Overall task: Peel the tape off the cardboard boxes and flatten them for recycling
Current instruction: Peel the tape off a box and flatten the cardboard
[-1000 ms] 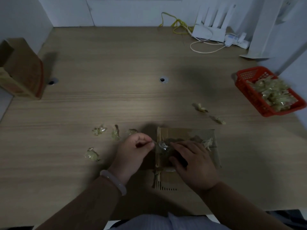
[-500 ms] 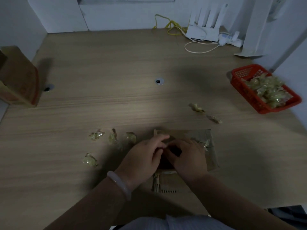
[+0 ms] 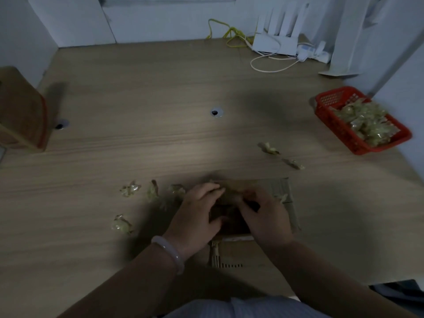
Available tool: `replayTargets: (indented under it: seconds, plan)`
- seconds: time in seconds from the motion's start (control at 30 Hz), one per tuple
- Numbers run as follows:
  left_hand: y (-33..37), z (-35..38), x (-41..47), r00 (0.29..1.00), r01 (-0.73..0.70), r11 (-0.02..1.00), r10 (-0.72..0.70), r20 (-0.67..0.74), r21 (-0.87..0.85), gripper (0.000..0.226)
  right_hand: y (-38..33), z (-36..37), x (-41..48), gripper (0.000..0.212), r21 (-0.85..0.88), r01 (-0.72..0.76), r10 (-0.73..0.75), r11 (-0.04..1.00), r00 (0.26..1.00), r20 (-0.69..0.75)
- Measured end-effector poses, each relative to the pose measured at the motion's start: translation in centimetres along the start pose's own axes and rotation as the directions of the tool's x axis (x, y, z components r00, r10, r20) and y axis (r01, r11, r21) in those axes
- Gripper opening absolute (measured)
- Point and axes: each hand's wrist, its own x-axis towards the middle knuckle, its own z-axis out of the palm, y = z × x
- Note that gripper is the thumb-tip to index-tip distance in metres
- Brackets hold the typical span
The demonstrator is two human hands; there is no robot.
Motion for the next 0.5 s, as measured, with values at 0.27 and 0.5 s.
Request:
replayTargets:
  seconds: [0.27, 0.5]
  plan:
    - [0.4, -0.2, 0.0, 0.999, -0.038, 0.993, 0.038, -0.001, 0.112, 0.059, 0.3, -2.6, 0.1, 0.021, -0.039, 0.146, -0.151, 0.988, 0.969, -0.197]
    - [0.5, 0.0, 0.1, 0.999, -0.038, 0.992, 0.036, 0.019, 0.119, 0.059, -0.9, -1.5, 0.0, 0.03, -0.427, 0.519, -0.493, 0.74, 0.851, 0.181]
